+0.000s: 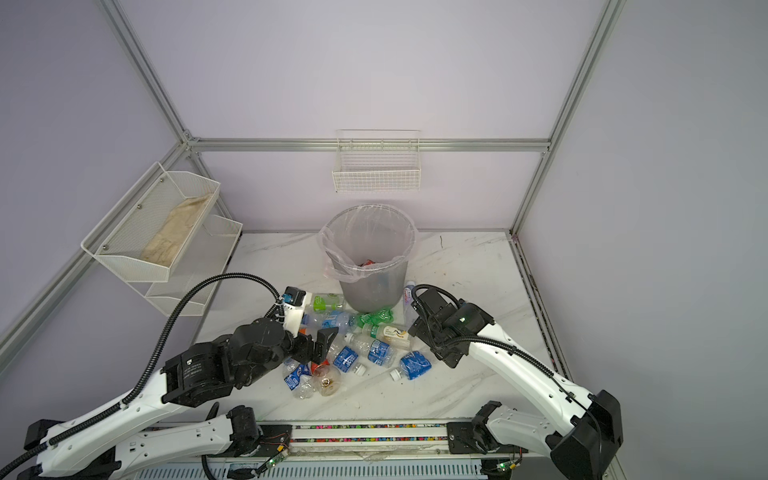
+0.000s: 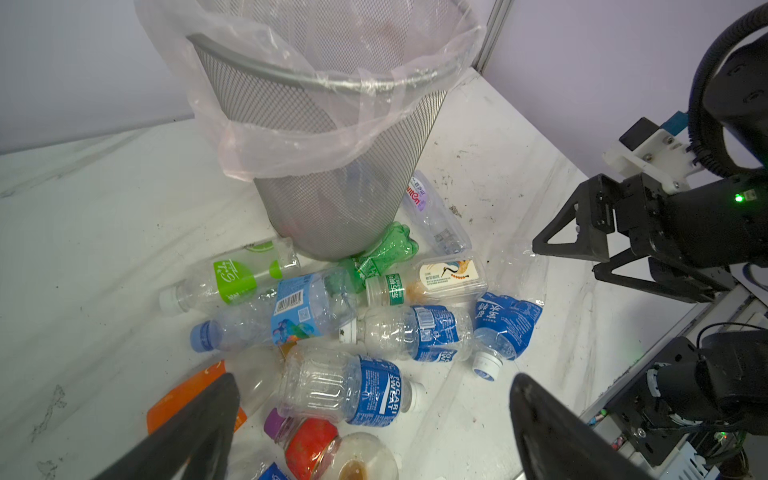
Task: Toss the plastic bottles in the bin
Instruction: 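Lower the left arm to the pile while the right gripper descends onto a blue-labelled bottle, then close the right gripper on the blue-labelled bottle and lift it toward the bin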
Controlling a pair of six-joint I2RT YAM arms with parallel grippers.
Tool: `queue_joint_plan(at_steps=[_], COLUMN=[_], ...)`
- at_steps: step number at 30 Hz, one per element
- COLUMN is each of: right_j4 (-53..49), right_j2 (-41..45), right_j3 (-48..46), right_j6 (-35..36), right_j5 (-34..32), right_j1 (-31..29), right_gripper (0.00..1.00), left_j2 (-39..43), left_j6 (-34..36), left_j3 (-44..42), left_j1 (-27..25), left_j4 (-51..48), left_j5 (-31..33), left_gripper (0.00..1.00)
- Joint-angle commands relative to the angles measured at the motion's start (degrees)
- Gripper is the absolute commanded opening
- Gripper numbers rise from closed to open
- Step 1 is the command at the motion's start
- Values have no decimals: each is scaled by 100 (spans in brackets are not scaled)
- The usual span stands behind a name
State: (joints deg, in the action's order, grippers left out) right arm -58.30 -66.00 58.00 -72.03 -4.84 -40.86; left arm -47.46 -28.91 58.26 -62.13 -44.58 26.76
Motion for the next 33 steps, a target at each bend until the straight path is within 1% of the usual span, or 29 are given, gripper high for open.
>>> queue_joint_plan(at_steps=[1,12,19,25,29,33], right_j4=[185,787,1024,1347,1573,1971], right_j2=[-27,-334,-490,-628,-724,-940], right_j3=[-160,-711,-993,-1235,-1388,-1522], right_j6=[-323,-304,-299,-231,-218,-99], right_j5=[27,158,216,288,287,313], right_j1=[8,119,260,376,412,464], right_gripper=[96,93,91,88,84,81], left_j2=[134,113,88,117,163,195], left_j6=[-543,-1273,-1588,-1713,-1806,-1906], left_j3=[-353,-889,-1069,-1161,-1256,-1351], left_j1=[-185,-830,-1121,-1255,-1302,-1343], left_j4=[79,46,54,46,47,46], left_j5=[239,549,723,835,848,848], left_gripper=[99,99,99,99,99,99])
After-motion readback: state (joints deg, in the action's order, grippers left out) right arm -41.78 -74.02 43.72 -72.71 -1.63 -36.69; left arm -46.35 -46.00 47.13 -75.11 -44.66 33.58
